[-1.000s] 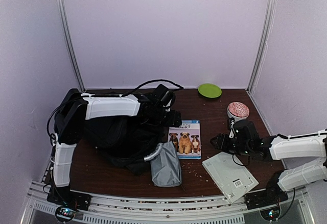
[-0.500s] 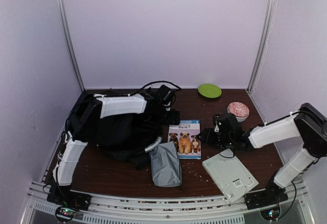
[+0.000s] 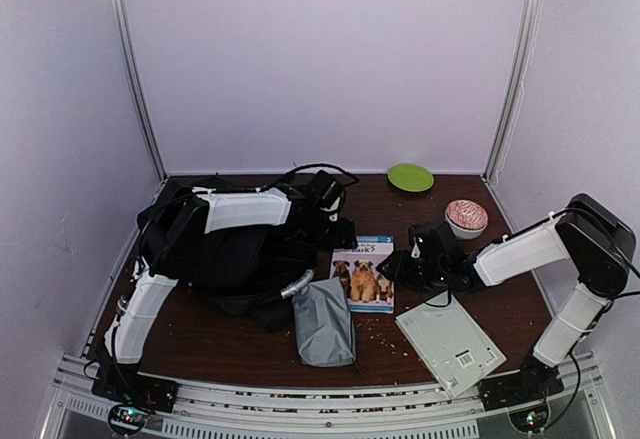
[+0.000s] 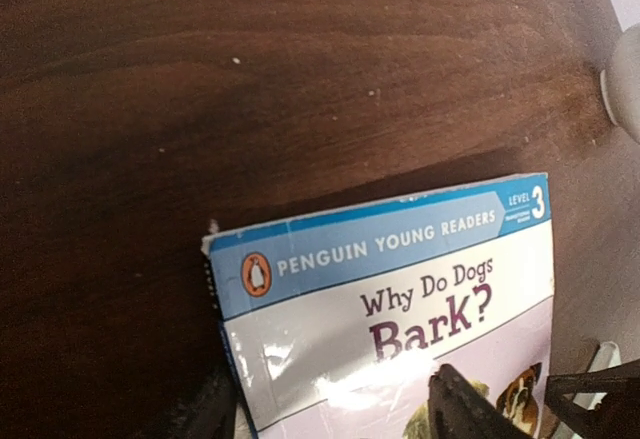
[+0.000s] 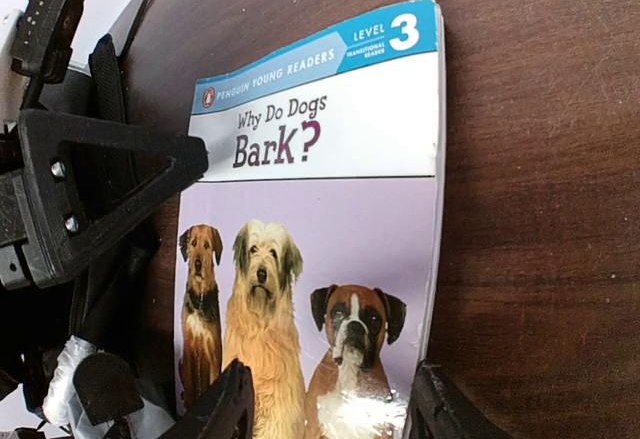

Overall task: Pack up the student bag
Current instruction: Pick up the book from the center of the board, then place the book in the student bag.

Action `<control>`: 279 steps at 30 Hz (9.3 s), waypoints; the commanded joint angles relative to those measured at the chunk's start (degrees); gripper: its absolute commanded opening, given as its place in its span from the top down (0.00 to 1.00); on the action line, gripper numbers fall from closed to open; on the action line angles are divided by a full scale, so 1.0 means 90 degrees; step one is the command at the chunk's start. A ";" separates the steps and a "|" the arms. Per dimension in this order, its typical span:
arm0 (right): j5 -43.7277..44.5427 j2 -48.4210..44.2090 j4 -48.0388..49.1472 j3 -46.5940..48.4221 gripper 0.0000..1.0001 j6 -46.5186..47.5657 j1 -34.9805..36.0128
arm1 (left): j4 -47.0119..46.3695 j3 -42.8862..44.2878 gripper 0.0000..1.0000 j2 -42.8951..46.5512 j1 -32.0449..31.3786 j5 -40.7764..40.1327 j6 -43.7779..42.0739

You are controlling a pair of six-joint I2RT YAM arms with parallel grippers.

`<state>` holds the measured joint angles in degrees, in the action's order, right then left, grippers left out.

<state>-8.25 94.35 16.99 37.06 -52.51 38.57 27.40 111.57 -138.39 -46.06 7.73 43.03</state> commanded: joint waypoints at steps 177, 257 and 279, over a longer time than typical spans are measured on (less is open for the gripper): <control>0.0628 -0.5577 -0.0287 -0.1128 1.00 0.0065 0.2212 | 0.2592 -0.3969 0.45 0.5005 -0.0873 -0.5025 -0.1983; -0.0774 0.1109 -0.1531 0.3306 0.13 -0.0313 0.1273 | 0.0380 -0.4692 1.00 0.6417 -0.0321 -0.3283 -0.1243; 0.1967 -0.3016 -0.3631 0.0464 0.18 0.0476 0.1244 | 0.0820 -0.4609 1.00 0.5629 0.0685 -0.3654 -0.1452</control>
<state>1.52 71.16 -9.65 47.44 -48.31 50.13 32.62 70.83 -87.90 -41.58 -22.92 30.96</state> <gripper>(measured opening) 0.819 0.034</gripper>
